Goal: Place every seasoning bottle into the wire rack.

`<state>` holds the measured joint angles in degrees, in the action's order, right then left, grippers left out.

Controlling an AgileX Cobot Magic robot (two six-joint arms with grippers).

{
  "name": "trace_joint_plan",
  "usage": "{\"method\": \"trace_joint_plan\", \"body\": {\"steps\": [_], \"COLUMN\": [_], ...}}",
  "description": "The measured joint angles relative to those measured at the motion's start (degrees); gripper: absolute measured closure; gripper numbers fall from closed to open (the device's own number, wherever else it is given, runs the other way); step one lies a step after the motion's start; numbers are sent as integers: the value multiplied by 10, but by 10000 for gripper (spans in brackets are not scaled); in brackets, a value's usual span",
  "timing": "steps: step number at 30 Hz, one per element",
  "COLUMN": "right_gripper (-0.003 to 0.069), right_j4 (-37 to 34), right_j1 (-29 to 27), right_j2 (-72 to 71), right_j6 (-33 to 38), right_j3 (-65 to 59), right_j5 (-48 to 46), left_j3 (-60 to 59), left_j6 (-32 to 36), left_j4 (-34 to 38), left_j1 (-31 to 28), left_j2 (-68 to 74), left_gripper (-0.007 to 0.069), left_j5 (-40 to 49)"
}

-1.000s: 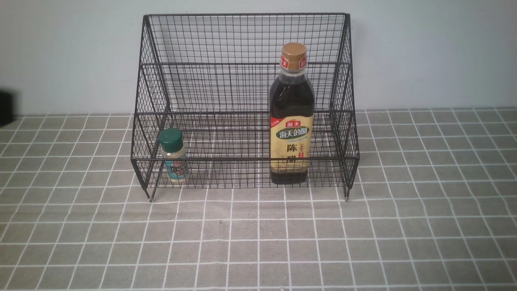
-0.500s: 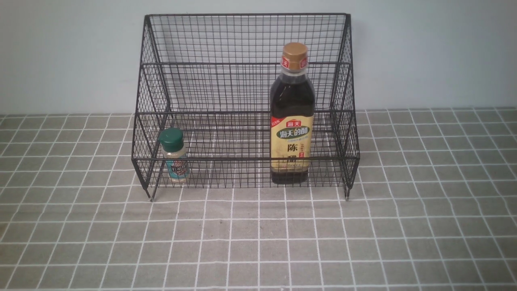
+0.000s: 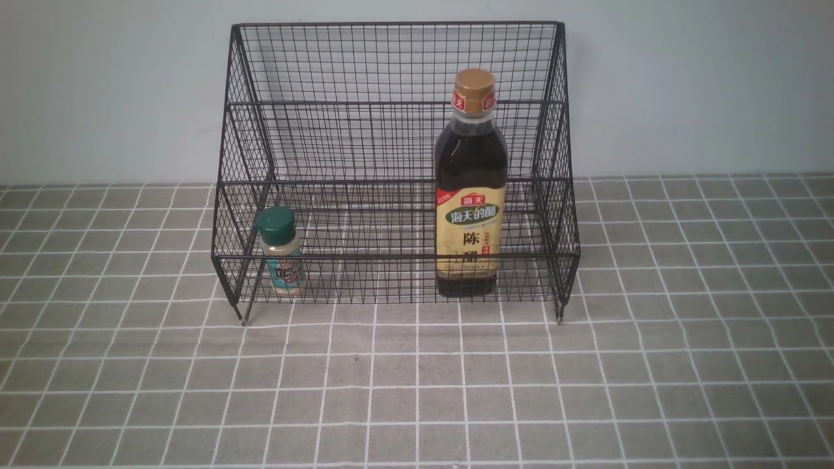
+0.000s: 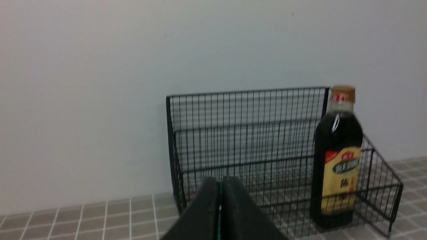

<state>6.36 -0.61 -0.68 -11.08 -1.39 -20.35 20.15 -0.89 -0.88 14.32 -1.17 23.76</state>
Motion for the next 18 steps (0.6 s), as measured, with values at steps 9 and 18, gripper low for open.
{"method": "trace_joint_plan", "body": {"steps": [9,18], "right_gripper": [673,673], "right_j4": [0,0], "right_j1": [0,0], "right_j2": [0,0], "right_j6": [0,0], "right_j3": [0,0], "right_j5": [0,0], "left_j3": [-179,-217], "left_j6": [0,0], "left_j4": [-4,-3], "left_j1": [-95,-133], "left_j2": [0,1], "left_gripper": [631,631], "left_j5": [-54,-27]}}
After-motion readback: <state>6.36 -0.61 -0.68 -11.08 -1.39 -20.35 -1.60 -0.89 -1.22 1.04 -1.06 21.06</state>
